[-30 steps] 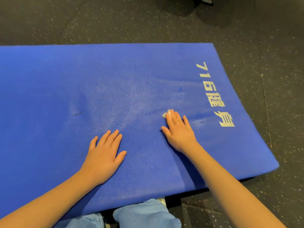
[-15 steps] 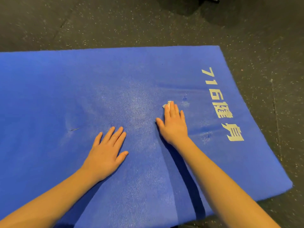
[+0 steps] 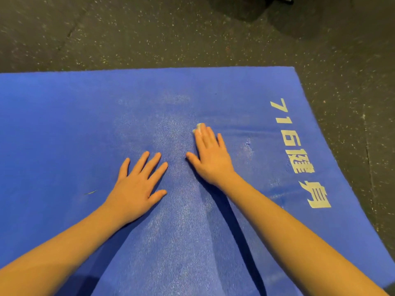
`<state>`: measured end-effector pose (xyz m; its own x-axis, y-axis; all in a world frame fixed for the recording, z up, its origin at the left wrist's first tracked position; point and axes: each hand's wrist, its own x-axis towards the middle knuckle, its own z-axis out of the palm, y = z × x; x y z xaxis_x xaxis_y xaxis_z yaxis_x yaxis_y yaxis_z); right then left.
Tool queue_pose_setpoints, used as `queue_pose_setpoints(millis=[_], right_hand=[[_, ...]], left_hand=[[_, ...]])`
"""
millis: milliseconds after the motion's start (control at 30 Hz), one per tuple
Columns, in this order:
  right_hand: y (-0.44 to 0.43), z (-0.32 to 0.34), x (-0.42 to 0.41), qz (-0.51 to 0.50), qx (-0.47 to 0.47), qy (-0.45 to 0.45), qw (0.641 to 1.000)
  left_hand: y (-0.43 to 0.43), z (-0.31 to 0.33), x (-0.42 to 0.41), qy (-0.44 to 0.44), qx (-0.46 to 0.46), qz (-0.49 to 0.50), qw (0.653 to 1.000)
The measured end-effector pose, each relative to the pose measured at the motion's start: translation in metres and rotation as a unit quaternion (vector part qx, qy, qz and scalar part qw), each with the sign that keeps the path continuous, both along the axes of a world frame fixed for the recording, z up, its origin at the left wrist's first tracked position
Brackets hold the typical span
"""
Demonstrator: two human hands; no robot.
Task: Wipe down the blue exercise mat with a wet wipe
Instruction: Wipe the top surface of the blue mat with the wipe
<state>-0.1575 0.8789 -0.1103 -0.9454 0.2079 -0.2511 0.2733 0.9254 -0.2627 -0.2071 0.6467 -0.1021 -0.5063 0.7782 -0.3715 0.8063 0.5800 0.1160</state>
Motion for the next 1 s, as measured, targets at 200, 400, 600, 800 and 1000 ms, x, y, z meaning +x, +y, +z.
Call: queue_pose_setpoints(millis=[200,400,600,800,1000], right_hand=[[0.06,-0.003,-0.049,-0.052,0.054,0.004,0.997],[0.037,-0.002,-0.089,0.02,0.019,-0.009,1.0],[0.079,-0.002,-0.134,-0.094,0.062,-0.009,0.994],[0.049,0.003,-0.178,0.017,0.023,-0.024,0.999],[0.098,-0.001,-0.189,-0.162,0.087,-0.011,0.983]], left_hand=[[0.003,0.0,-0.036,0.015,0.042,-0.046,0.998],[0.028,-0.001,-0.085,0.01,0.021,0.001,1.0],[0.027,-0.002,-0.083,0.008,0.008,0.002,1.0],[0.027,-0.001,-0.083,0.034,-0.005,-0.019,0.999],[0.028,-0.002,-0.083,0.036,0.019,-0.015,0.999]])
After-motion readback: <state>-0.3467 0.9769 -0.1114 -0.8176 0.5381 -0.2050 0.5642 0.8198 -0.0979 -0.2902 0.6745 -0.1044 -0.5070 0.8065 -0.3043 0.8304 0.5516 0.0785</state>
